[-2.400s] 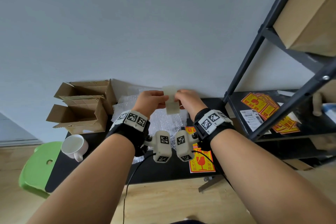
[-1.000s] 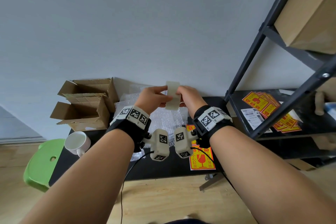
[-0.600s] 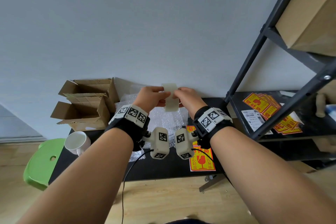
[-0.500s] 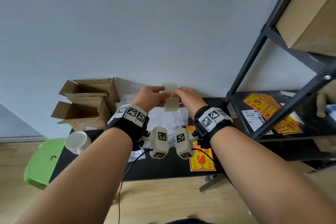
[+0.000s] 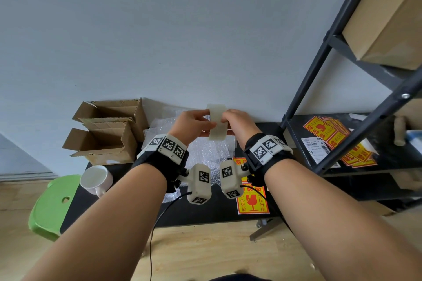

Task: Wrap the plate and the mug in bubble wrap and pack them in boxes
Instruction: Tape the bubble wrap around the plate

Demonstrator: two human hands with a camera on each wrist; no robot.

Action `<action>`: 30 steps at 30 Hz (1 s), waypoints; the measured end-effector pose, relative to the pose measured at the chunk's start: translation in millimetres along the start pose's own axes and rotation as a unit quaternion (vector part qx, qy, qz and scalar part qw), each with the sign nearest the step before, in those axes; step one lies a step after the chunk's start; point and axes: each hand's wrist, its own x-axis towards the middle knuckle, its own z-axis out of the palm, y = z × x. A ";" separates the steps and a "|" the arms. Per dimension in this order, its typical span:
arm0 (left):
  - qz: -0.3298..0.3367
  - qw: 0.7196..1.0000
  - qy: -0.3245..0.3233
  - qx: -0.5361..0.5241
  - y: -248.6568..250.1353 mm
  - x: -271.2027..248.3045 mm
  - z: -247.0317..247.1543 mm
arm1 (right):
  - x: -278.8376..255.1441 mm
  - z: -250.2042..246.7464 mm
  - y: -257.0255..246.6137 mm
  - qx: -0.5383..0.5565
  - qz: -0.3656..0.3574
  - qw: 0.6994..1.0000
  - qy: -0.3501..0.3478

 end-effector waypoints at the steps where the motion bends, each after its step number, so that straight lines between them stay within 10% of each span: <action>1: -0.002 1.000 0.000 -0.002 0.1 0.4 -0.5 | -0.5 -0.1 0.5 -0.009 -0.003 1.000 -0.001; 30: 0.007 1.000 -0.007 0.011 2.6 -2.6 -0.1 | -3.4 -2.3 -1.3 0.043 0.007 0.999 0.003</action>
